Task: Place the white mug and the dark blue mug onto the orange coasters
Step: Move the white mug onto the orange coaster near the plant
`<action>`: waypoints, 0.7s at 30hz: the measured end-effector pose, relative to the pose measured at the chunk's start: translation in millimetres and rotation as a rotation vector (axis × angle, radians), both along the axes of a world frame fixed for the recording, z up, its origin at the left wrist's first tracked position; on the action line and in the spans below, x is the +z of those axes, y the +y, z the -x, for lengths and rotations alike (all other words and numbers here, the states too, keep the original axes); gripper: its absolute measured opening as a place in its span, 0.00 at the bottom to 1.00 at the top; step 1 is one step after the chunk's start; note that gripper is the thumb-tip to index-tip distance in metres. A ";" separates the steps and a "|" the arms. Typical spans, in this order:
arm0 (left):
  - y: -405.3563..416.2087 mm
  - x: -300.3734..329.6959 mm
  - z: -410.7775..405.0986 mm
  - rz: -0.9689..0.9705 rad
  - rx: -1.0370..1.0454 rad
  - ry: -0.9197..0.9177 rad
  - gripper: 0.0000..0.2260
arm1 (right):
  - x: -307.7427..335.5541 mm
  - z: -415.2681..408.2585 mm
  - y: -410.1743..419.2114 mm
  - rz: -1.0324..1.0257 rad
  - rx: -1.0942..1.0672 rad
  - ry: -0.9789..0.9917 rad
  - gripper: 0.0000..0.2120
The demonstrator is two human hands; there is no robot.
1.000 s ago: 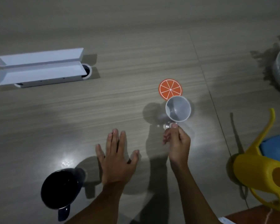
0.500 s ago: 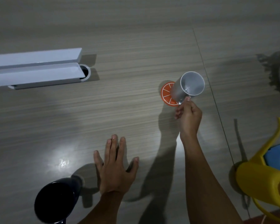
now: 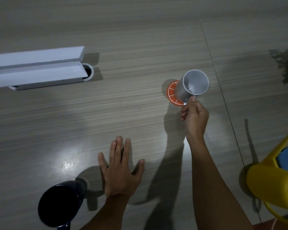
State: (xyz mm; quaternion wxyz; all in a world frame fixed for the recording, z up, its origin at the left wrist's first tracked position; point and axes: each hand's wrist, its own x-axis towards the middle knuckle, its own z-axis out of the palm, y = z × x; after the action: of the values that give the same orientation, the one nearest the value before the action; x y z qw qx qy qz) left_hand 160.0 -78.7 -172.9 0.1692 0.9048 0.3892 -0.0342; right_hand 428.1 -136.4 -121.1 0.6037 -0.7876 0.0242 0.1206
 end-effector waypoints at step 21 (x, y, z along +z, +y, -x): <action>0.5 10.8 -1.1 0.013 -0.043 -0.010 0.35 | 24.8 75.1 -44.8 0.061 -0.030 -0.024 0.11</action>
State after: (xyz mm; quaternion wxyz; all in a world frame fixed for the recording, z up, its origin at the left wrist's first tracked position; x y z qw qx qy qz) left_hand 161.1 -78.2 -162.1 0.1765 0.9121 0.3684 -0.0360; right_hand 353.0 -181.3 -96.3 0.5814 -0.8067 0.0323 0.1012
